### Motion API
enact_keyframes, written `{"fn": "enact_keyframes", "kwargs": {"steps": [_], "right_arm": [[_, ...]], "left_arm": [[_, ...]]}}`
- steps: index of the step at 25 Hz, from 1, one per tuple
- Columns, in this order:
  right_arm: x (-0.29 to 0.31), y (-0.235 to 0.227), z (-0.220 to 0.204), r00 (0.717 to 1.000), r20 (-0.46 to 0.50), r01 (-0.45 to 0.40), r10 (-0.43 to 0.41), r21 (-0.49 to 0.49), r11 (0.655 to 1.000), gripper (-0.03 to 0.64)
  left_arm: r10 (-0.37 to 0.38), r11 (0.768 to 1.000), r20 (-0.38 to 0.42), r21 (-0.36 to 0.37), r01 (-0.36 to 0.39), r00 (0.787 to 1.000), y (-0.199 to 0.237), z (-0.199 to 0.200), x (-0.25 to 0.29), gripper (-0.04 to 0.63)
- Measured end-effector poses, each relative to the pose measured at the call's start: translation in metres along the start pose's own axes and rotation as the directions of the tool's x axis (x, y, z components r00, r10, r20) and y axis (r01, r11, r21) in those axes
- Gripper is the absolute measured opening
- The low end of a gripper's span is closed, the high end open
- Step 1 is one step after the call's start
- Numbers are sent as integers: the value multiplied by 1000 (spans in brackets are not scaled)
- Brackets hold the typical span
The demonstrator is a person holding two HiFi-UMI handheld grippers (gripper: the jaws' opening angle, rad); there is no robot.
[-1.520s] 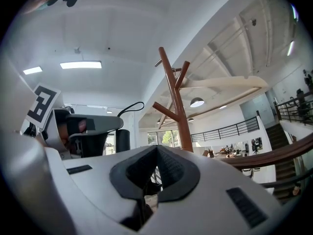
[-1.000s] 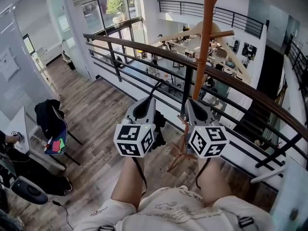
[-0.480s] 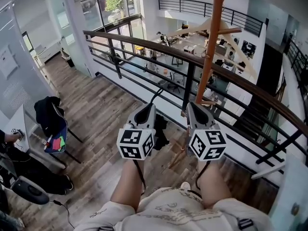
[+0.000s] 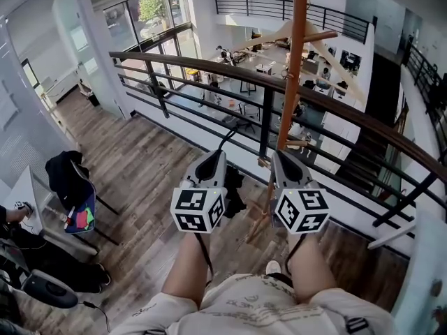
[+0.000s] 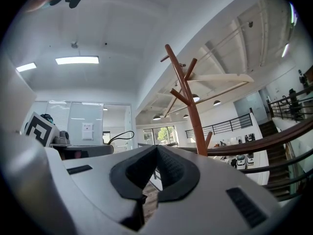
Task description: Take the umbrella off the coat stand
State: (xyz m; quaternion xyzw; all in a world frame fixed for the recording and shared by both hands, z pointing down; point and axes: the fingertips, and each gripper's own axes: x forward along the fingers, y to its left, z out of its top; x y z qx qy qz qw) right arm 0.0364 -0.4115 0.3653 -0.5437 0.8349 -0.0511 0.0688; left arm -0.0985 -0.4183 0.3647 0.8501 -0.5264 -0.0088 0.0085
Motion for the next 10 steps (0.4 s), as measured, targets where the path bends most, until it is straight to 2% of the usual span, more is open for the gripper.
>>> {"fn": "enact_keyframes", "kwargs": {"steps": [10], "right_arm": [[-11,-24,5,999,-2,41,-41,-7,999,3]], "left_arm": [[-36,999,3,4,36,999,-24,4,13,8]]}}
